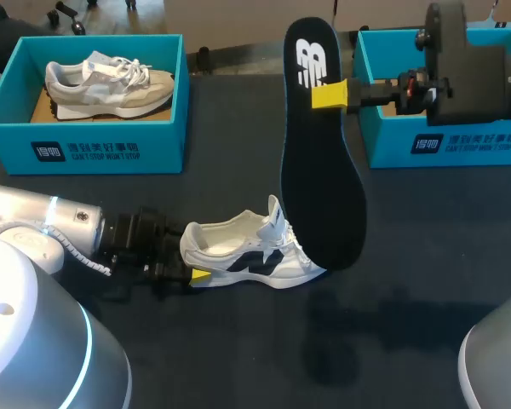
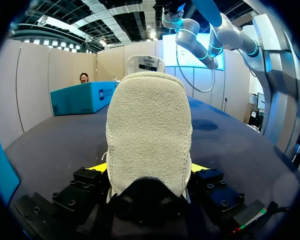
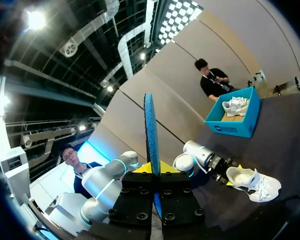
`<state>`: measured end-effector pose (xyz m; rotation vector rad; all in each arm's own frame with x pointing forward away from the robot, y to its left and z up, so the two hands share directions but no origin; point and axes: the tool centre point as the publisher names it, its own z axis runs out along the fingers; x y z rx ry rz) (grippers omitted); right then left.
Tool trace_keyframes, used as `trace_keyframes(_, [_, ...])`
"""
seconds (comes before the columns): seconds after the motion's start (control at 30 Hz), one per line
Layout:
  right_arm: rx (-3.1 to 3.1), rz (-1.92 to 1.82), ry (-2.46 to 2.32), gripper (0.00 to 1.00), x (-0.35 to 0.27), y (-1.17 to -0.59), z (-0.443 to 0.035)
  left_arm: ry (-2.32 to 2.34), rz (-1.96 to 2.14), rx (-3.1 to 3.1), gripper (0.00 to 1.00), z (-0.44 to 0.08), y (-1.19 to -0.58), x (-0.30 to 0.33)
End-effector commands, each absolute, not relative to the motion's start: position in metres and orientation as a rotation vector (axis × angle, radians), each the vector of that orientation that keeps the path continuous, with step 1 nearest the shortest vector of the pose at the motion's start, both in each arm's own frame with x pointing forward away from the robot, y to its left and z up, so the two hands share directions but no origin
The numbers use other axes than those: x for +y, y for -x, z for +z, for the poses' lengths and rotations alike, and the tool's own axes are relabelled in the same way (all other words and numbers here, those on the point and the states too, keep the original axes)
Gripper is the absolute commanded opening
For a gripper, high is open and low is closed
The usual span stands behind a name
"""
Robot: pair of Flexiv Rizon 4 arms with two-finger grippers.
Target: Take the shoe out of the shoebox, open the shoe tongue, remove and reinsert the insole, then place the shoe into the shoebox
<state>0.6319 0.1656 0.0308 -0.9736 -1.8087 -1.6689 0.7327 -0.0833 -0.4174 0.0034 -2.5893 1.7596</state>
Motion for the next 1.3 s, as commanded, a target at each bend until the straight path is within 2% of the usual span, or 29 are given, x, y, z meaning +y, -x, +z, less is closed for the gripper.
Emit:
trace_keyframes(0.03, [-1.818,-1.657,0.977,0.0,0.159,-0.634,0.034,-0.005,1.757,-2.591,0.0,-0.417,-0.732,-0.084])
trace_keyframes(0.93, [-1.824,-1.663,0.979,0.0,0.157,-0.637,0.032,0.006,1.727,-2.607,0.0,-0.417,-0.737,-0.071])
trace_keyframes(0.97, [-1.824,-1.663,0.979,0.0,0.157,-0.637,0.032,0.018,1.718,-2.608,0.13,-0.417,-0.737,-0.07])
trace_keyframes(1.0, [-1.824,-1.663,0.979,0.0,0.157,-0.637,0.032,0.021,1.715,-2.603,0.49,-0.418,-0.737,-0.067])
trace_keyframes(1.03, [-1.824,-1.663,0.979,0.0,0.157,-0.637,0.032,0.019,1.704,-2.609,1.0,-0.418,-0.738,-0.065])
trace_keyframes(1.3, [-1.824,-1.663,0.979,0.0,0.157,-0.637,0.032,0.009,1.676,-2.629,1.0,-0.414,-0.74,-0.056])
